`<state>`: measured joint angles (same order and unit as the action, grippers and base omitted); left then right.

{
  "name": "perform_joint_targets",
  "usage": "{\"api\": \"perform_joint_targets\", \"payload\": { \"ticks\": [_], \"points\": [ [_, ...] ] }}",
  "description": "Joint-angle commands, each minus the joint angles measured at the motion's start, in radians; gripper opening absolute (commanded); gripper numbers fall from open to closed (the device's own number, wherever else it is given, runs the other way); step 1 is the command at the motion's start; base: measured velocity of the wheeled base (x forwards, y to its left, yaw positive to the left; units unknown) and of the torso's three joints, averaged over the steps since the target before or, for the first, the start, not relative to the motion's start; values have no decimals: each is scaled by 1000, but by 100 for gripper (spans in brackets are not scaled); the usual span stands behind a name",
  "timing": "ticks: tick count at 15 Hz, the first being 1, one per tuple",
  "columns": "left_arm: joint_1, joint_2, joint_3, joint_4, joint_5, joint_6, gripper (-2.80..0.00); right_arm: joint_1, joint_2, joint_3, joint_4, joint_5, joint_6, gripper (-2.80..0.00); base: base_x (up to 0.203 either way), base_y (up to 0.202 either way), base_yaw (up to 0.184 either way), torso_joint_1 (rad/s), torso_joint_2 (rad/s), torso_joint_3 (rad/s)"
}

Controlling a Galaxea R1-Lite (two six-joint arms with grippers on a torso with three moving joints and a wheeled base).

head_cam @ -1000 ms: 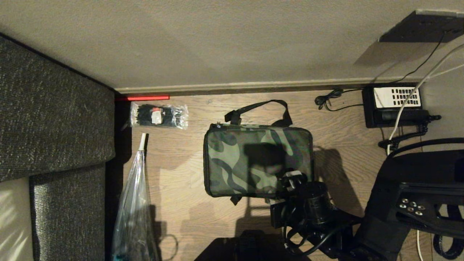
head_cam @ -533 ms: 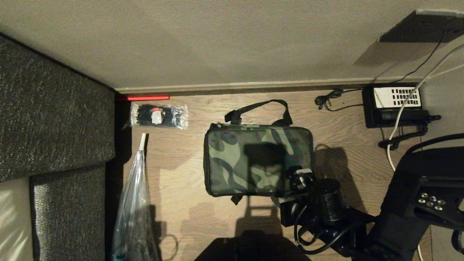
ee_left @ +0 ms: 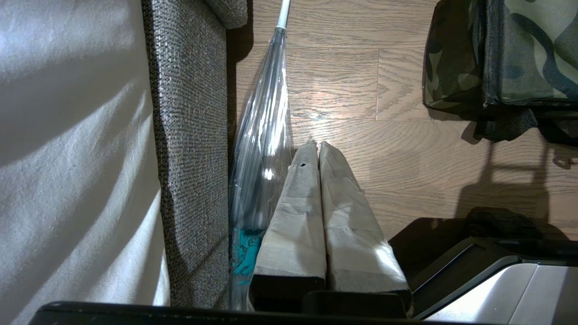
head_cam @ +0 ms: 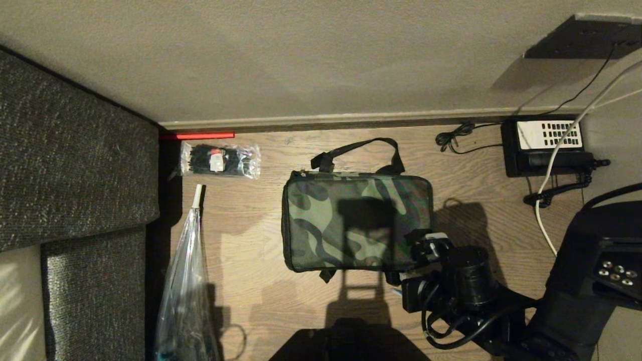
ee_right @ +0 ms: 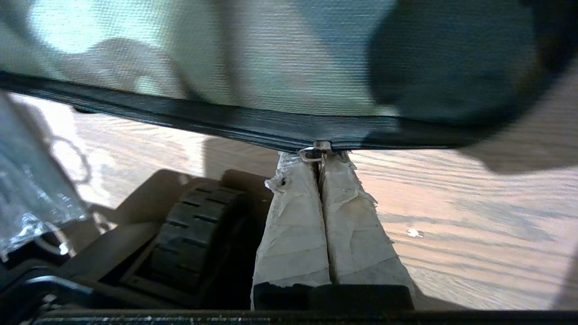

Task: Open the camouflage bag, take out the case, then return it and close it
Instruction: Open the top of the storage box

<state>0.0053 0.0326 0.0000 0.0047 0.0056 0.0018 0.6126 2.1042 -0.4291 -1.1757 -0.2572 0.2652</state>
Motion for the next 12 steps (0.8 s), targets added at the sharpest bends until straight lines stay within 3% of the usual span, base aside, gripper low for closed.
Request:
{"api": "perform_joint_targets", "payload": {
  "ticks": [1,12],
  "points": [
    [1,0,3,0,1,0,-280,-26,-13,12,-7,4,-2,-280,0,0,0,0,0,0],
    [1,0,3,0,1,0,-280,-164,-22,15,-2,69,-59,-280,0,0,0,0,0,0]
  ]
}}
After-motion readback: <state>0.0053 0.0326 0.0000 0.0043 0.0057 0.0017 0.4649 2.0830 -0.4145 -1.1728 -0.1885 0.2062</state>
